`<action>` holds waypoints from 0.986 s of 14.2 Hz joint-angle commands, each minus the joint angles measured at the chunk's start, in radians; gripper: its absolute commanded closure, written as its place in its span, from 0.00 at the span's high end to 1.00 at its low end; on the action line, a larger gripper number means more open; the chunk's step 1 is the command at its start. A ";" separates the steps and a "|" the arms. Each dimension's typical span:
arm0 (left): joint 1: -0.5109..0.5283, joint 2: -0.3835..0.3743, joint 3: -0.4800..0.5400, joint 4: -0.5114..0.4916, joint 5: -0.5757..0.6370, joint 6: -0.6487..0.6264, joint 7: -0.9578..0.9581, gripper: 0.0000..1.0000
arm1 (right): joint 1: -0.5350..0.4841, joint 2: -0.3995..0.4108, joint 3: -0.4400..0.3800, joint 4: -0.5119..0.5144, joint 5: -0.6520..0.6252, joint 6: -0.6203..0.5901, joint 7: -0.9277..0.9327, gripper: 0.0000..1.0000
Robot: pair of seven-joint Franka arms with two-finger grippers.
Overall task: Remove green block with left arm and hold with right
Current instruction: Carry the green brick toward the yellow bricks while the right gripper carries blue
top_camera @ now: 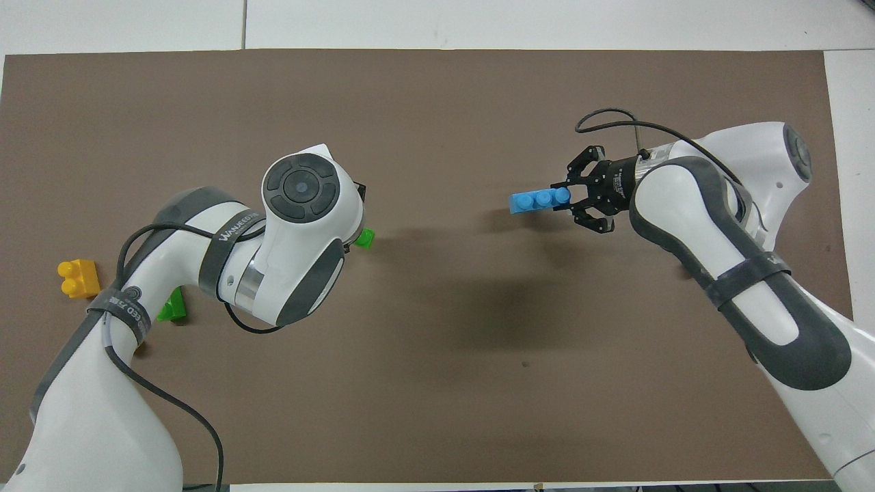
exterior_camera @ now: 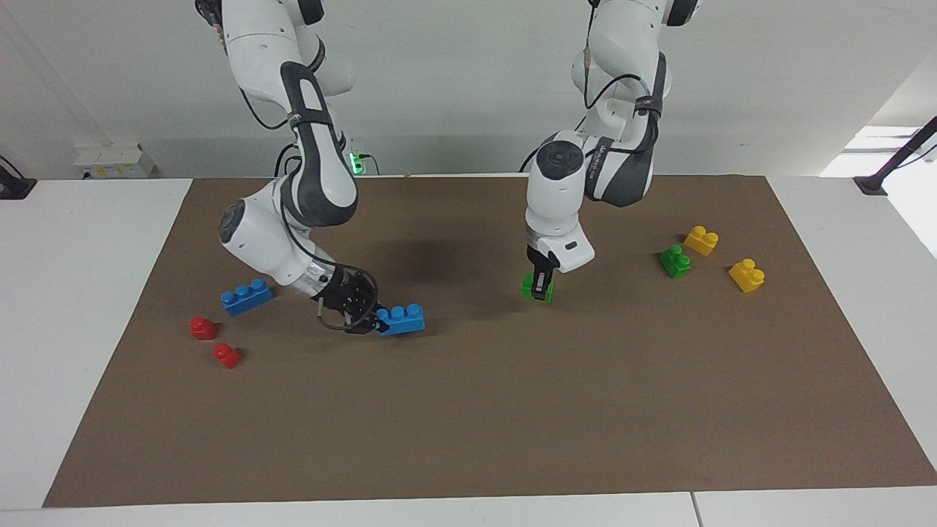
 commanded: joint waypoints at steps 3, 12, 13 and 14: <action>0.105 -0.048 -0.008 -0.069 -0.029 0.000 0.207 0.00 | -0.115 -0.008 0.010 -0.002 -0.031 -0.072 -0.102 0.00; 0.289 -0.048 -0.009 -0.081 -0.066 0.005 0.586 0.00 | -0.290 -0.004 0.011 -0.008 -0.128 -0.158 -0.229 0.00; 0.307 -0.048 -0.008 -0.081 -0.076 0.006 0.625 0.00 | -0.291 -0.004 0.011 -0.011 -0.128 -0.160 -0.229 0.00; 0.330 -0.050 -0.008 -0.081 -0.086 0.013 0.667 0.00 | -0.293 -0.004 0.010 -0.019 -0.128 -0.158 -0.229 0.00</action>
